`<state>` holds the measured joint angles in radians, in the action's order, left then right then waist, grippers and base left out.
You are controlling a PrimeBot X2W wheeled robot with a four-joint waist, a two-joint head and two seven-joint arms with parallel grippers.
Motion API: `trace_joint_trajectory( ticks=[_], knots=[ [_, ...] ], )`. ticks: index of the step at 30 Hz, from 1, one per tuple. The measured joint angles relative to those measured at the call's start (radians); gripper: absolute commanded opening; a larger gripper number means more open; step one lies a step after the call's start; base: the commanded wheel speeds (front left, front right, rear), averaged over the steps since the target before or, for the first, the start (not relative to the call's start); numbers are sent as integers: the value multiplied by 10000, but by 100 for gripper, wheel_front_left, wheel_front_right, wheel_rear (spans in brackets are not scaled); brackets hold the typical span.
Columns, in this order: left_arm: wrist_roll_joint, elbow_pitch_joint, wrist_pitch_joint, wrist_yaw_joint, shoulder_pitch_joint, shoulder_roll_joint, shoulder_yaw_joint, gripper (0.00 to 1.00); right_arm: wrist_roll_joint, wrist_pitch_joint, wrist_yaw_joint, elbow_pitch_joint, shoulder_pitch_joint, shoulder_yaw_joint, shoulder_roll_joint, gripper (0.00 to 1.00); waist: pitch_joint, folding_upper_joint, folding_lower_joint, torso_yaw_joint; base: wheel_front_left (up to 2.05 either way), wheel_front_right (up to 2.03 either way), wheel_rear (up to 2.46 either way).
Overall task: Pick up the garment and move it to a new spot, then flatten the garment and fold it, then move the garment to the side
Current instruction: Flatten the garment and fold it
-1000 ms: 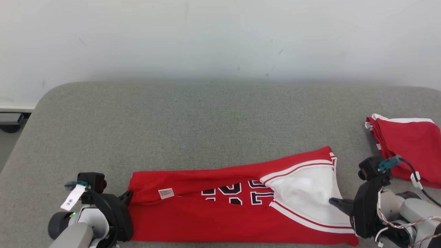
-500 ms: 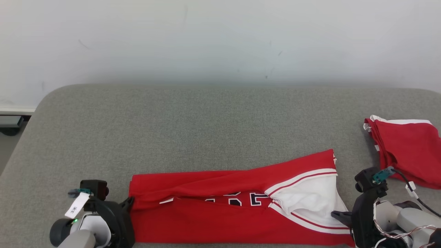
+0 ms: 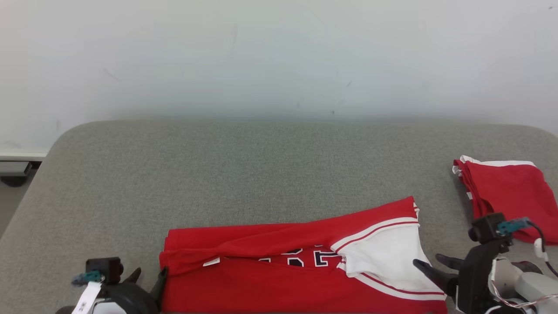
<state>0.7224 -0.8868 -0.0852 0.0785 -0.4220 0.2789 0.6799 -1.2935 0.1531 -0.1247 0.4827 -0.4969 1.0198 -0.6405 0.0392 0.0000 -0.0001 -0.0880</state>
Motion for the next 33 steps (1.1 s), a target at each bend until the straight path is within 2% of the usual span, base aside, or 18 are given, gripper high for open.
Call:
trace_joint_trajectory(
  ticks=[4,9,22,30,33],
  knots=[
    [0,378,-631,-272,349,84,-217,100,-2,-571,46,-232,356,-242,-280,100,172,0,0,28,0,0,0],
    [-4,924,-1365,-614,867,111,-339,100,-44,-1365,341,-447,806,-537,-360,100,342,0,0,40,0,0,0],
    [-403,2886,-1624,-1676,2435,196,-621,100,-102,-2800,995,-897,1706,-861,-337,100,564,0,0,100,0,0,0],
    [-903,4370,-1638,-1933,3204,433,-1020,100,136,-3298,1519,-911,1842,-917,-295,100,593,0,1,90,0,0,0],
    [-1018,4893,-1638,-1973,3498,462,-1246,100,157,-3386,1618,-848,1822,-940,-215,100,590,0,1,79,0,0,0]
  ],
)
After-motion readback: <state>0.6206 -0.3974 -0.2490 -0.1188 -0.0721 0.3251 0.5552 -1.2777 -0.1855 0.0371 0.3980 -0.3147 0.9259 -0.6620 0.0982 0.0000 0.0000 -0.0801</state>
